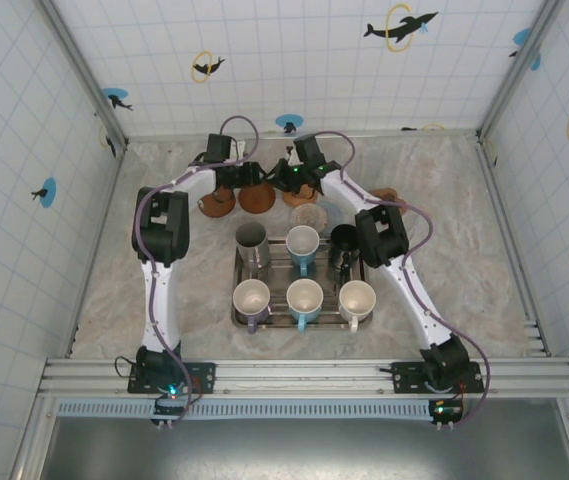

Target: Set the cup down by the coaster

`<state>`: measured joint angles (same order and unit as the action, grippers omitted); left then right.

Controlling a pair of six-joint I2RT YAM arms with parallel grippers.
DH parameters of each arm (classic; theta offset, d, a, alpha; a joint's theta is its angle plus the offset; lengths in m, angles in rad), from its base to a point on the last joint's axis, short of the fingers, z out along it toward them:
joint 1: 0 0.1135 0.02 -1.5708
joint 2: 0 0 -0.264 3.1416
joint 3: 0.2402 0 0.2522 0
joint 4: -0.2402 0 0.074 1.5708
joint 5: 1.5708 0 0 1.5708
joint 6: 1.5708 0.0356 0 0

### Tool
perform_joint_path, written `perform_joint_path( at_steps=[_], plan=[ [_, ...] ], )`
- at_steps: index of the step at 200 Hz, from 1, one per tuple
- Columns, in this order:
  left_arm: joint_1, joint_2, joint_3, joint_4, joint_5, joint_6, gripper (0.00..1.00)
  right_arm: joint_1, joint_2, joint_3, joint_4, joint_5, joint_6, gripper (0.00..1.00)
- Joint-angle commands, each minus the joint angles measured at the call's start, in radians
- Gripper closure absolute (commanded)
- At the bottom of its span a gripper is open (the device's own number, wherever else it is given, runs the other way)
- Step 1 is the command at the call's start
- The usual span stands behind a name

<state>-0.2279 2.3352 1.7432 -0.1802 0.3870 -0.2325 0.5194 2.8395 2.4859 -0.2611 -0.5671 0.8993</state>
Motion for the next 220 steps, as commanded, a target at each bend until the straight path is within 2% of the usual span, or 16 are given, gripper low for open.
perform_joint_path(
  at_steps=[1,116,220],
  plan=[
    [0.002,-0.054,-0.007,-0.022,-0.030,0.020,0.31,0.018,-0.051,-0.033,-0.083,-0.009,-0.025,0.77],
    [0.003,-0.129,-0.015,-0.005,-0.041,0.012,0.30,0.040,-0.080,-0.033,-0.119,0.006,-0.045,0.77],
    [0.004,-0.217,-0.090,0.021,-0.056,-0.005,0.30,0.022,-0.110,-0.033,-0.037,0.007,0.005,0.78]
  ],
)
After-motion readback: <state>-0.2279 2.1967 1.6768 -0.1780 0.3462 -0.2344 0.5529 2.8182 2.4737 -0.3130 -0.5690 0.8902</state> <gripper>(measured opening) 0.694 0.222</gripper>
